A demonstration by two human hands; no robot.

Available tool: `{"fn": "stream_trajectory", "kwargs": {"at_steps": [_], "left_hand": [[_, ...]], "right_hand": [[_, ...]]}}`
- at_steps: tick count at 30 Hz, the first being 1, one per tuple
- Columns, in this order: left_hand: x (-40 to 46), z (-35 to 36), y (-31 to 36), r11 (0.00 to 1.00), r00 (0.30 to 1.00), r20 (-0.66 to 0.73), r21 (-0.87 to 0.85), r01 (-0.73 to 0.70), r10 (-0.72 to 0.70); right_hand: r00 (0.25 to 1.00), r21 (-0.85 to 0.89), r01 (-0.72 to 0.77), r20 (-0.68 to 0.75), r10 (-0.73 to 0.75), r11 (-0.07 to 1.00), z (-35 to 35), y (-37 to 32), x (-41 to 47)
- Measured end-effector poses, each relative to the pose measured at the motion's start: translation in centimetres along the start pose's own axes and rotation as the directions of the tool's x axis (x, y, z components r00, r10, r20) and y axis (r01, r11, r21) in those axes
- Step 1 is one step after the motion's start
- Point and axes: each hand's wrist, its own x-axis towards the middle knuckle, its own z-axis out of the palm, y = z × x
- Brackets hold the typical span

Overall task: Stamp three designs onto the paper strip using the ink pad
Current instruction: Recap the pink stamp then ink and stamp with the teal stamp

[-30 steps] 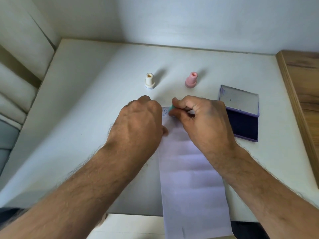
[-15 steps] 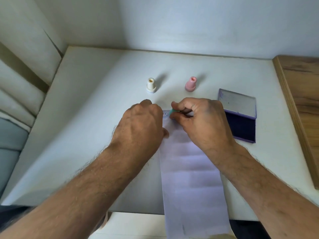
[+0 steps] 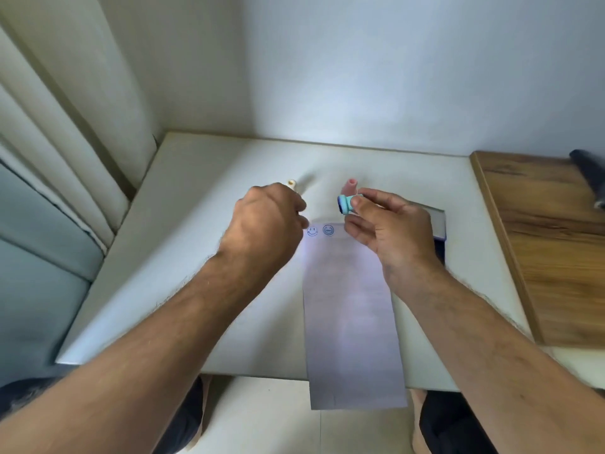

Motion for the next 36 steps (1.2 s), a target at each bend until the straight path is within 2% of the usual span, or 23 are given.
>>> {"fn": "stream_trajectory", "kwargs": {"at_steps": [3,7,10,14,16,20,25,27,29,31,34,36], "left_hand": [[0.4,-0.6,-1.1,0.999,1.000,0.002,0.040,0.028,-0.028],[0.9,-0.6,-1.3,0.966,0.990,0.120,0.257,0.041,-0.074],[1.4,0.0,-1.0,0.939,0.977,0.182,0.341,0.042,-0.110],[1.3,1.7,-1.4,0.916,0.991,0.126,0.401,-0.017,-0.036],[1.3,2.1,-1.7,0.928,0.995,0.095,0.371,-0.024,-0.013],[1.5,1.7,-1.8,0.965,0.992,0.100,0.259,0.046,-0.074],[2.1,1.1,-1.0,0.975,0.993,0.117,0.223,-0.009,-0.018],[2.4,-0.1,0.0,0.997,0.995,0.090,0.074,0.029,-0.036],[2.5,-1.0,0.8,0.986,0.993,0.097,-0.146,0.085,-0.071],[2.6,-1.2,1.1,0.885,0.982,0.160,-0.435,0.164,-0.103],[2.6,-0.8,1.3,0.539,0.950,0.283,-0.784,0.309,-0.132],[2.5,-0.4,1.7,0.331,0.931,0.337,-0.871,0.364,-0.138]], "right_hand": [[0.994,0.093,-0.110,0.013,0.109,0.990,0.2,-0.6,-1.6],[0.974,0.182,-0.225,0.029,0.223,0.957,0.1,-0.6,-3.1],[0.960,0.241,-0.278,0.027,0.280,0.930,0.1,0.0,-3.7],[0.948,0.263,-0.317,0.064,0.311,0.911,-0.4,0.8,-3.7],[0.939,0.242,-0.343,0.085,0.333,0.908,-0.8,1.2,-3.4],[0.923,0.229,-0.384,0.133,0.362,0.894,-0.8,1.2,-2.5],[0.910,0.292,-0.411,0.188,0.369,0.864,-0.7,0.9,-1.1],[0.913,0.332,-0.404,0.195,0.358,0.852,-0.8,0.6,-0.6],[0.914,0.349,-0.403,0.207,0.349,0.846,-0.9,0.3,-0.2],[0.910,0.347,-0.409,0.230,0.346,0.844,-0.8,0.0,0.1],[0.909,0.355,-0.409,0.245,0.338,0.841,-0.6,0.0,0.2],[0.916,0.361,-0.389,0.250,0.314,0.848,-0.5,0.2,0.3]]}}
